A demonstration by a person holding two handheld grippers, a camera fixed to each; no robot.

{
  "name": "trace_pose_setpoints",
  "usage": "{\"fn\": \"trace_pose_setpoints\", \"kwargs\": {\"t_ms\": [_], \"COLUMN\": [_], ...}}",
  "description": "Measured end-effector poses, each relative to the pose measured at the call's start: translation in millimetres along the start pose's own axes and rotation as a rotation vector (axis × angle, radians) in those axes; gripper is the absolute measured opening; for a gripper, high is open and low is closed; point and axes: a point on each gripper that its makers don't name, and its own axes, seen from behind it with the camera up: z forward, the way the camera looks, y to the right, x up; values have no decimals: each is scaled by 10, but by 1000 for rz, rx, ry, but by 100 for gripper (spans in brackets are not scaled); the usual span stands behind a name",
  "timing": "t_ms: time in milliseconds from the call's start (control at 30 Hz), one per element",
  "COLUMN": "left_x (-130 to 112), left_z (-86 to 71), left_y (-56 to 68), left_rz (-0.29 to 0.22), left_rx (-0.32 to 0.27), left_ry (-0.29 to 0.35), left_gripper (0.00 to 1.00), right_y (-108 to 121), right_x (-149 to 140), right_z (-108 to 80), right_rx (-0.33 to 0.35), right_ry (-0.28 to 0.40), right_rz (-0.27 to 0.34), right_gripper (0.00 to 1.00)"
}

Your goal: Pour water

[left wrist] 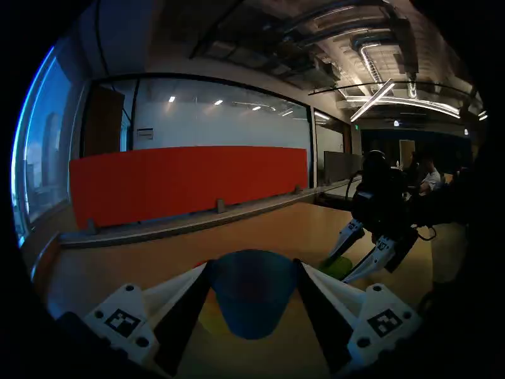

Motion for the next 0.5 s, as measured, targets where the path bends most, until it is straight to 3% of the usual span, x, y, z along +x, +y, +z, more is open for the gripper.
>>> {"fn": "trace_pose_setpoints", "kwargs": {"t_ms": [500], "left_x": [-3], "left_z": [-19], "left_y": [-9], "left_rz": [-1], "left_rx": [4], "left_ry": [-6], "left_gripper": [90], "right_y": [-2], "right_x": [-62], "right_z": [-31], "right_rx": [-13], "right_ry": [-8], "right_rz": [3], "right_gripper": [100]}}
